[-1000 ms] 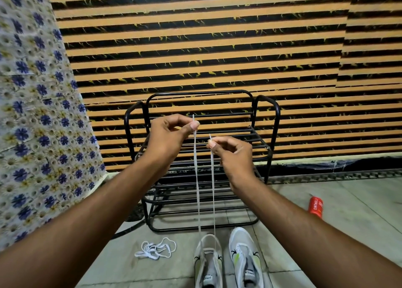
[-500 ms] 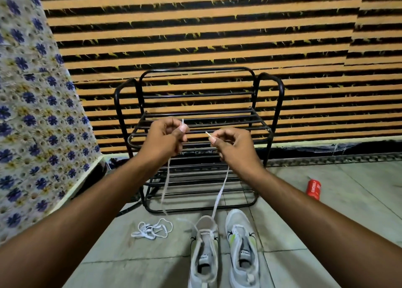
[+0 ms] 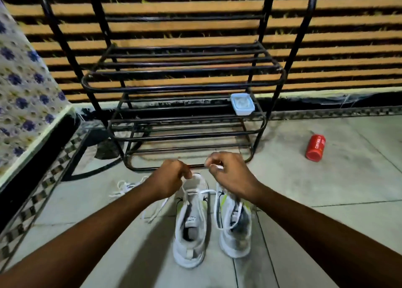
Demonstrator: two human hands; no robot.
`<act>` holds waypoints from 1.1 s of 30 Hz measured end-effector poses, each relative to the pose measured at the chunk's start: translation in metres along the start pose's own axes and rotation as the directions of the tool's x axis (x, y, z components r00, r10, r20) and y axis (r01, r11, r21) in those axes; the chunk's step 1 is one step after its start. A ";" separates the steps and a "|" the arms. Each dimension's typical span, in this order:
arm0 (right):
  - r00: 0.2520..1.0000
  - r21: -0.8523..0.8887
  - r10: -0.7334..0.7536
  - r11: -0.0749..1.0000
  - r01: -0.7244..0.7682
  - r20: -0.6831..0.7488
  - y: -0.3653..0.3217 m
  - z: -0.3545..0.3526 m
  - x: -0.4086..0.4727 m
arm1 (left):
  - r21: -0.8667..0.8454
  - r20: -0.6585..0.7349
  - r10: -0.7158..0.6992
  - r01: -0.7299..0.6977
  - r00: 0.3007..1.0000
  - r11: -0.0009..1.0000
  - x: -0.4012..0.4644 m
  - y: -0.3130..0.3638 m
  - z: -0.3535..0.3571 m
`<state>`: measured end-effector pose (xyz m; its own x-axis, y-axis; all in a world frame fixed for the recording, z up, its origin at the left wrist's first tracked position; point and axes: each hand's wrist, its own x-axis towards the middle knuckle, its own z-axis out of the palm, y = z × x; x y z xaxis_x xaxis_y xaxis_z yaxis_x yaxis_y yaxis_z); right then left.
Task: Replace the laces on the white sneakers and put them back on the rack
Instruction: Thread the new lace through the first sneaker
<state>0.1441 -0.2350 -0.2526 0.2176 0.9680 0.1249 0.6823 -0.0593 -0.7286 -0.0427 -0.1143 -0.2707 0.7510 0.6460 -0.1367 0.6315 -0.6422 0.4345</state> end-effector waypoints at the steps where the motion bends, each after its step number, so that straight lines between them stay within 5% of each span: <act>1: 0.999 -0.062 0.031 0.998 -0.029 0.037 0.014 0.012 0.000 | 0.030 0.033 -0.035 0.034 0.999 0.999 0.005 -0.008 0.015; 4: 0.985 -0.240 0.116 0.967 -0.083 0.125 0.049 0.045 0.002 | 0.158 0.110 -0.056 0.038 0.992 0.987 0.019 -0.026 0.046; 11: 0.964 -0.372 0.116 0.928 -0.018 0.241 0.062 0.087 0.017 | 0.145 0.165 -0.010 -0.014 0.986 0.989 0.030 -0.042 0.071; 19: 0.941 -0.513 0.088 0.852 0.099 0.328 0.060 0.085 0.015 | 0.239 0.060 -0.034 0.019 0.998 0.971 0.024 -0.037 0.096; 30: 0.916 -0.584 0.028 0.778 0.232 0.401 0.044 0.076 0.014 | 0.151 0.062 -0.097 0.087 0.993 0.985 0.019 -0.036 0.095; 33: 0.921 -0.531 -0.094 0.793 0.299 0.378 0.049 0.072 0.014 | 0.152 0.063 -0.111 0.101 0.992 0.983 0.019 -0.034 0.095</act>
<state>0.1299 -0.2070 -0.3349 -0.1273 0.9893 -0.0713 0.9768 0.1125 -0.1824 -0.0319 -0.1196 -0.3721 0.6867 0.6862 -0.2400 0.7258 -0.6293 0.2778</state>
